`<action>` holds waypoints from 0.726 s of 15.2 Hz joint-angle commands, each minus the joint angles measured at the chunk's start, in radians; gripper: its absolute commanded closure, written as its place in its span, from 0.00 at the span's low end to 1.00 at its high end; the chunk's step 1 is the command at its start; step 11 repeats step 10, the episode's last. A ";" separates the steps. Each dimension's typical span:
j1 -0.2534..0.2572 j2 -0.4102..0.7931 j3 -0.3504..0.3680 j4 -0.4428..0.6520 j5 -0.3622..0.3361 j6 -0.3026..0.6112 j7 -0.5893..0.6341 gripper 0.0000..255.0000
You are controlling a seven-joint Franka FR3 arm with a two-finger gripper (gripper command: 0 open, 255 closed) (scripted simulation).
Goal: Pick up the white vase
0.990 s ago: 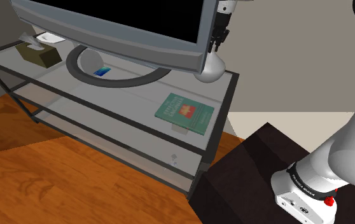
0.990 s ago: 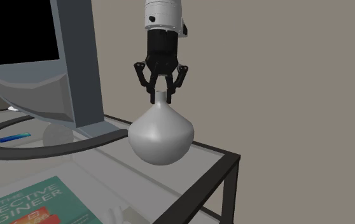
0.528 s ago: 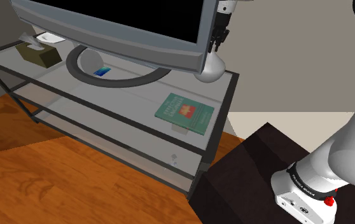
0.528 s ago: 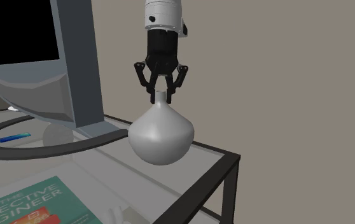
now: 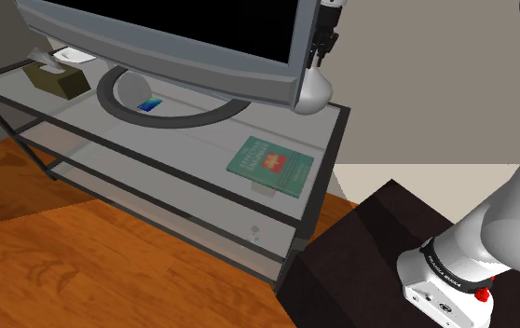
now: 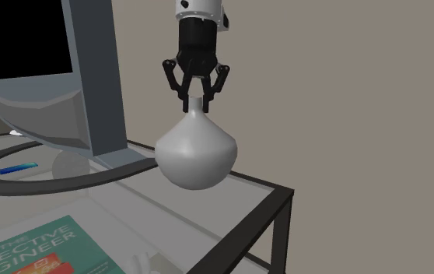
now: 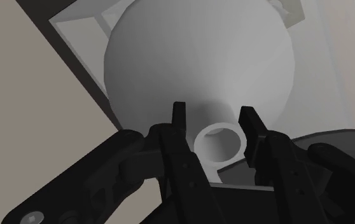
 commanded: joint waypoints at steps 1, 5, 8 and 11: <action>-0.001 -0.006 -0.001 0.019 -0.001 -0.025 0.000 1.00; -0.003 -0.007 -0.002 0.072 -0.003 -0.078 0.004 1.00; -0.004 -0.006 -0.003 0.114 -0.003 -0.119 0.006 1.00; -0.004 -0.006 -0.003 0.116 -0.003 -0.121 0.006 1.00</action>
